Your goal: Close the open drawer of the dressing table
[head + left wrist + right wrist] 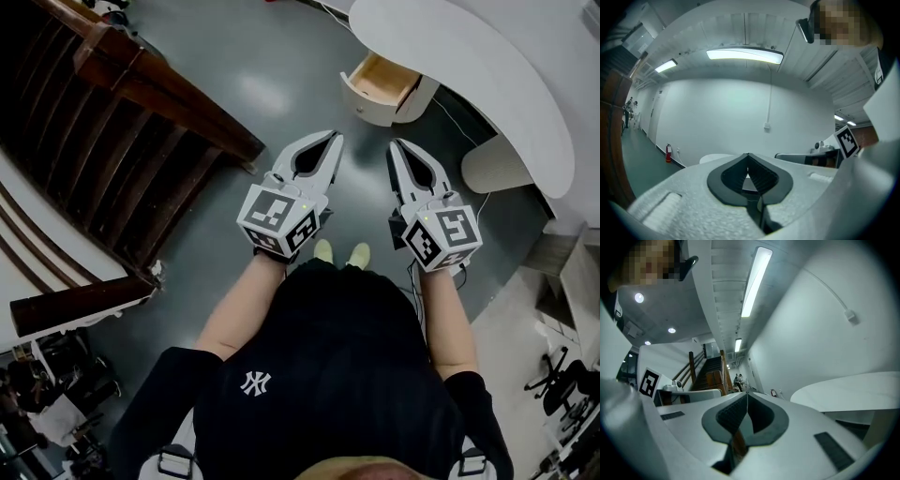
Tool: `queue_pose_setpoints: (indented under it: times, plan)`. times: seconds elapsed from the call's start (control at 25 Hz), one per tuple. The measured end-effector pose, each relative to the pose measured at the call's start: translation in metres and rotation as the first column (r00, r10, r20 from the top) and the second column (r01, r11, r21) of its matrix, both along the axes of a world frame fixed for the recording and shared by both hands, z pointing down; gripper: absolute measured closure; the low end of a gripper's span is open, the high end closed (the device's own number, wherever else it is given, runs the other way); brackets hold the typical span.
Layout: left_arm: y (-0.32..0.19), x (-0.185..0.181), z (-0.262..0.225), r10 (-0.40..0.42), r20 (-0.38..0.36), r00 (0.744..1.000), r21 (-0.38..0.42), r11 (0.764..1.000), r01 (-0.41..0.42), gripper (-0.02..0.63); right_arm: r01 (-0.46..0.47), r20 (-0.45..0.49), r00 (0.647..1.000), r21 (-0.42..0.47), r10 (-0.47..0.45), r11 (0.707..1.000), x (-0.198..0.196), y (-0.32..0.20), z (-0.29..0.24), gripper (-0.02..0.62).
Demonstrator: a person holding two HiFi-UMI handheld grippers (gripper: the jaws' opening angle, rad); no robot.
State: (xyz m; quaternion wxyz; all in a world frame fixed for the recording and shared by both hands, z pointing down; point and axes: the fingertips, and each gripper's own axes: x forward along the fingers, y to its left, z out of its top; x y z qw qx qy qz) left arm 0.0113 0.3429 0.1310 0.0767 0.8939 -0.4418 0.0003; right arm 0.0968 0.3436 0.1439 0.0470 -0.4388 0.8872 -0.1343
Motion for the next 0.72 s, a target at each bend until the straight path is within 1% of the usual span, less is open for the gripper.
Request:
queue_pose_setpoints:
  times: [0.24,0.36,0.56,0.72]
  plan:
    - [0.004,0.017,0.018,0.013,0.020,1.000,-0.011,1.000,-0.012,0.595,0.021,0.016,1.000,-0.038,-0.020,0.999,0.005,-0.001,0.024,0.578]
    - [0.000,0.015,0.022,0.019,0.029,0.999,-0.008,1.000,-0.019,0.595,0.025,0.022,0.999,-0.051,-0.024,0.998,0.000,-0.007,0.028,0.578]
    - [-0.025,0.008,0.033,0.022,0.034,0.999,0.000,1.000,-0.022,0.595,0.017,0.020,1.000,-0.074,-0.015,0.997,-0.006,-0.029,0.040,0.578]
    - [-0.058,0.004,0.044,0.046,0.027,0.999,-0.003,0.999,-0.046,0.595,-0.001,0.002,1.000,-0.097,0.001,0.995,-0.011,-0.058,0.053,0.578]
